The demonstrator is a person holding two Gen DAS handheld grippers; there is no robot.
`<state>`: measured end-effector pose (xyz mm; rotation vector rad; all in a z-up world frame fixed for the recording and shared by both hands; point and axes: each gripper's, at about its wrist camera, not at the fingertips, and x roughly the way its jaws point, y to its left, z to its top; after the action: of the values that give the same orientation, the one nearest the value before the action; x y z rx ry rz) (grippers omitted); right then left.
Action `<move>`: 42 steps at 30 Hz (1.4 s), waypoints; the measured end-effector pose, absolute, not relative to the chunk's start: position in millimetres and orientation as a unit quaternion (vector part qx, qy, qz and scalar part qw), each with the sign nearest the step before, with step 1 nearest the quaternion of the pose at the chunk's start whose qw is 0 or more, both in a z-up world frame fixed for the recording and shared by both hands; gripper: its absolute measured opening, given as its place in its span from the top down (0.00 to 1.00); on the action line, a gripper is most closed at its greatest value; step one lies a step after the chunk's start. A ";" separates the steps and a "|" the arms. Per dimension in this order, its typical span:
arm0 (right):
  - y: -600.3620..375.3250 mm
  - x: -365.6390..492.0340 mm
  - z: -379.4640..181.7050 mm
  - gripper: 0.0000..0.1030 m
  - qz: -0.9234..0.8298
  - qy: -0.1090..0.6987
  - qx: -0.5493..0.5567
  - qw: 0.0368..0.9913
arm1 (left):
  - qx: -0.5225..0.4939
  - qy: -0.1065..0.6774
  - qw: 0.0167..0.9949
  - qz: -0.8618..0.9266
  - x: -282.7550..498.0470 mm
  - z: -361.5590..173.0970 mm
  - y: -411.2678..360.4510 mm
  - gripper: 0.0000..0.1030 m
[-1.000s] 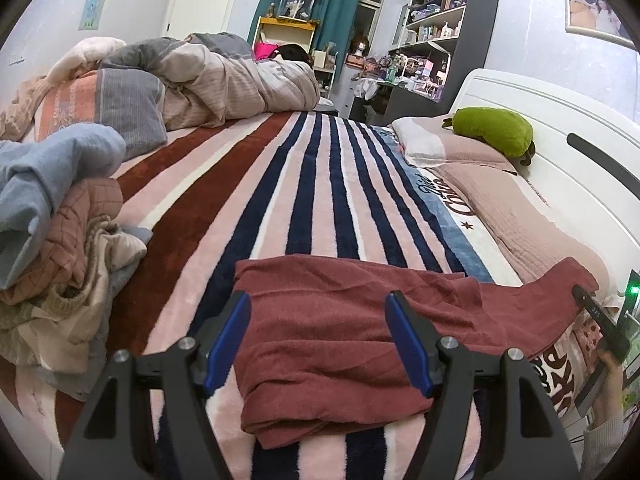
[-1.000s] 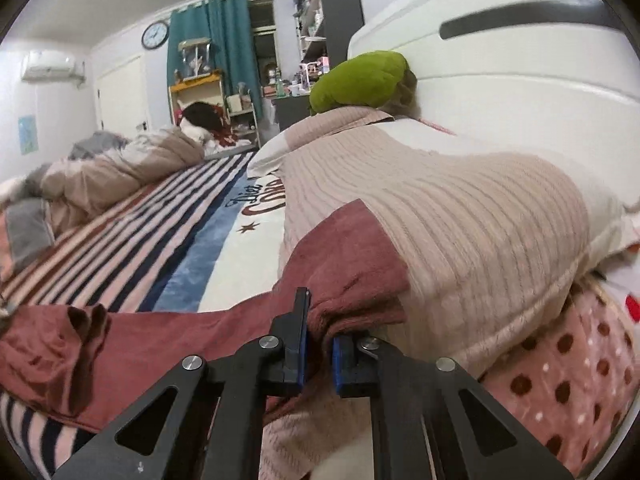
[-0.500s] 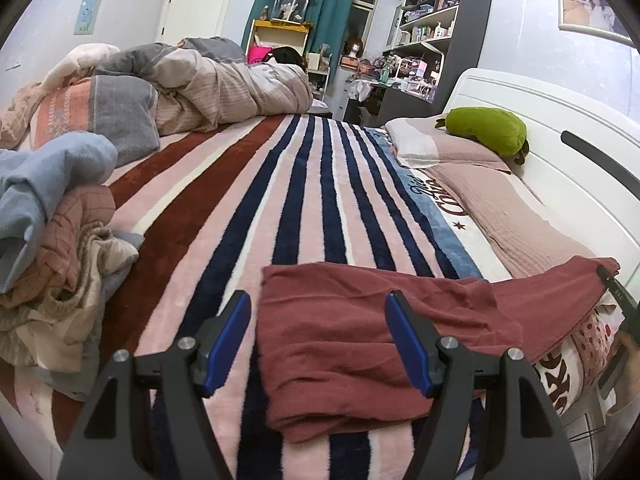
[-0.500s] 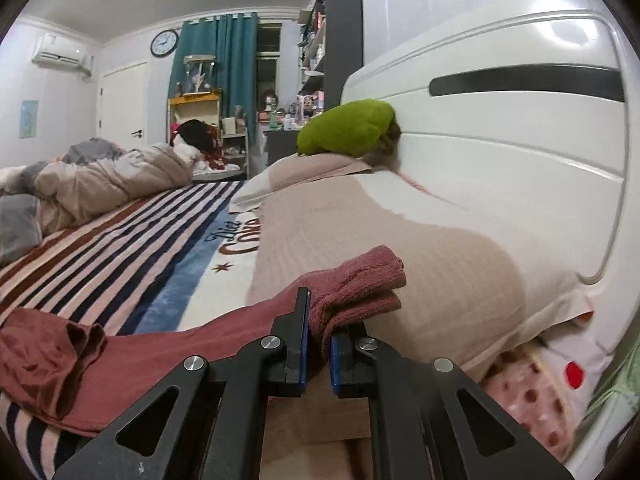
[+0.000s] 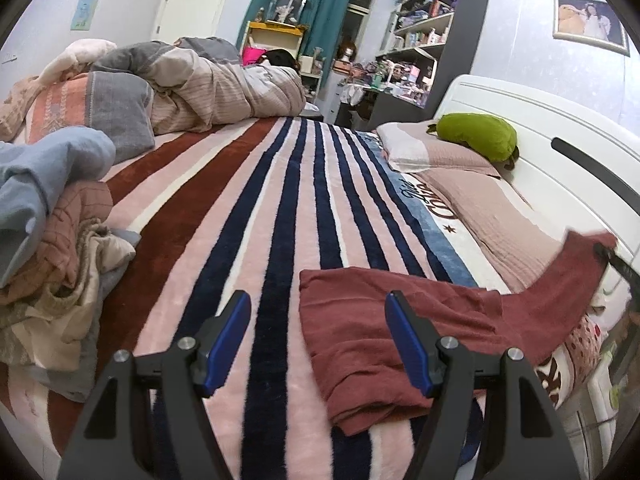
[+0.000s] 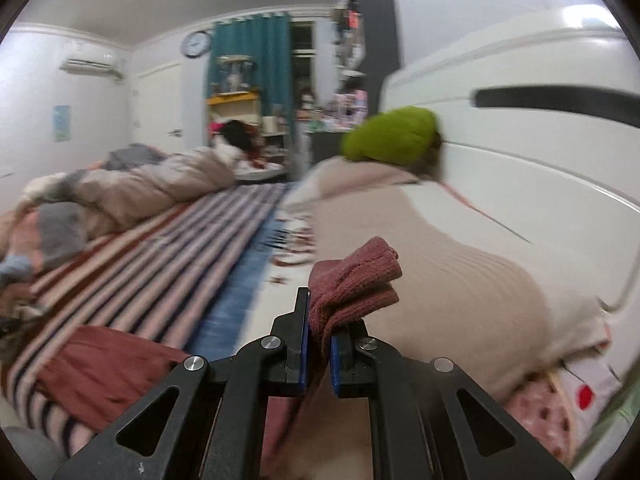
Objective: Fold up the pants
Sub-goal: 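Carry the leg end with the right gripper onto the folded bundle and release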
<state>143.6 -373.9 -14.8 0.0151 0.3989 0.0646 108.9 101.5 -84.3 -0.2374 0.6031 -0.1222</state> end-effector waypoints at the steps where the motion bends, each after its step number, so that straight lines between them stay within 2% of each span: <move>1: -362.8 146.2 -12.5 0.98 0.047 0.198 0.005 0.979 | -0.113 0.295 0.947 -0.061 106.8 -84.5 104.9 0.36; 9: -241.2 176.4 -0.8 0.98 0.194 0.210 -0.007 0.958 | -0.111 0.282 0.951 -0.053 85.6 -84.3 136.7 0.36; 15: -158.6 197.9 -17.4 0.98 0.267 0.246 -0.026 0.931 | -0.114 0.284 0.951 -0.048 72.1 -90.0 158.9 0.36; 22: -93.6 201.9 -61.8 0.98 0.310 0.305 -0.066 0.898 | -0.120 0.288 0.949 -0.049 67.7 -96.3 171.7 0.36; 28: -70.6 187.7 -121.9 0.95 0.339 0.380 -0.102 0.854 | -0.121 0.293 0.946 -0.063 71.2 -99.6 166.5 0.36; 32: -70.8 180.0 -139.1 0.94 0.348 0.396 -0.104 0.843 | -0.118 0.298 0.944 -0.078 77.2 -100.7 156.3 0.36; 34: -73.8 181.2 -141.6 0.91 0.354 0.402 -0.100 0.839 | -0.116 0.300 0.943 -0.089 80.9 -99.9 148.1 0.36; 36: -78.8 180.1 -137.5 0.75 0.363 0.402 -0.087 0.836 | -0.115 0.302 0.941 -0.101 85.3 -98.6 139.6 0.36; 37: -84.0 178.9 -133.9 0.71 0.373 0.404 -0.074 0.832 | -0.114 0.302 0.940 -0.108 87.5 -97.9 135.2 0.36; 42: -109.4 164.4 -106.9 0.68 0.373 0.378 -0.071 0.844 | -0.112 0.315 0.930 -0.156 105.1 -96.9 107.9 0.35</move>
<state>164.3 -109.4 -106.9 -0.1508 0.7981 0.7875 105.1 107.9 -96.9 -0.2298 0.6444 -0.3203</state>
